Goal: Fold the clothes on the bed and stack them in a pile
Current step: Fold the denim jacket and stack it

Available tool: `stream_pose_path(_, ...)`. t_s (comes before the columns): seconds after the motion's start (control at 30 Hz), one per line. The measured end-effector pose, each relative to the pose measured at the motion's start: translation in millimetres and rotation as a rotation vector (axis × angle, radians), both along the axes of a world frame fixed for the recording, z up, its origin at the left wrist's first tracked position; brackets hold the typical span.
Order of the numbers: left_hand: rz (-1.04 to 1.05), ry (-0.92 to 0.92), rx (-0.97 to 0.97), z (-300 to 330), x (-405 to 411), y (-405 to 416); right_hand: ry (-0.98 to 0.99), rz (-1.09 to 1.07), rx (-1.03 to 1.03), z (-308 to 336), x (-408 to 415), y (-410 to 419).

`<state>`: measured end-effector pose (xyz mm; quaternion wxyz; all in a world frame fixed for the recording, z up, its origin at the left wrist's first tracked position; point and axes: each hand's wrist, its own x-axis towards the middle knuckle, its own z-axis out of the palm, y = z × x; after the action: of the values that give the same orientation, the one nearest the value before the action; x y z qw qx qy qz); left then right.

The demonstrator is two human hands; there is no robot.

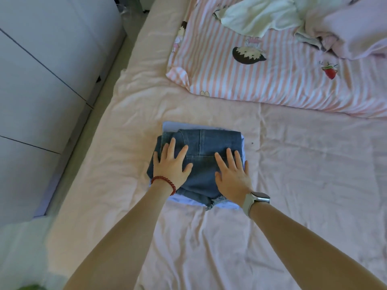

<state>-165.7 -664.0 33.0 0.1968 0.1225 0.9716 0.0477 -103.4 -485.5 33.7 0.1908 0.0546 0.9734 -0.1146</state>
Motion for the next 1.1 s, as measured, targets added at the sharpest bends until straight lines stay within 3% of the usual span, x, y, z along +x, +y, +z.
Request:
stream_pose_path(0.3,0.323,0.319,0.194,155.6,111.6,-64.6,0.186,-0.038,-0.256,151.0,54.5,-25.1)
stream_pose_path(0.6,0.747,0.305,0.144,233.1,259.2,-206.9,0.216,0.119,-0.380,227.6,121.8,-120.2)
stream_pose_path(0.83,0.739,0.294,0.115,228.9,272.4,-346.3,0.172,0.282,-0.327,236.9,121.4,-259.5)
stream_pose_path(1.1,0.669,0.295,0.145,252.0,253.9,-496.3,0.139,0.234,-0.281,238.6,139.3,-432.0)
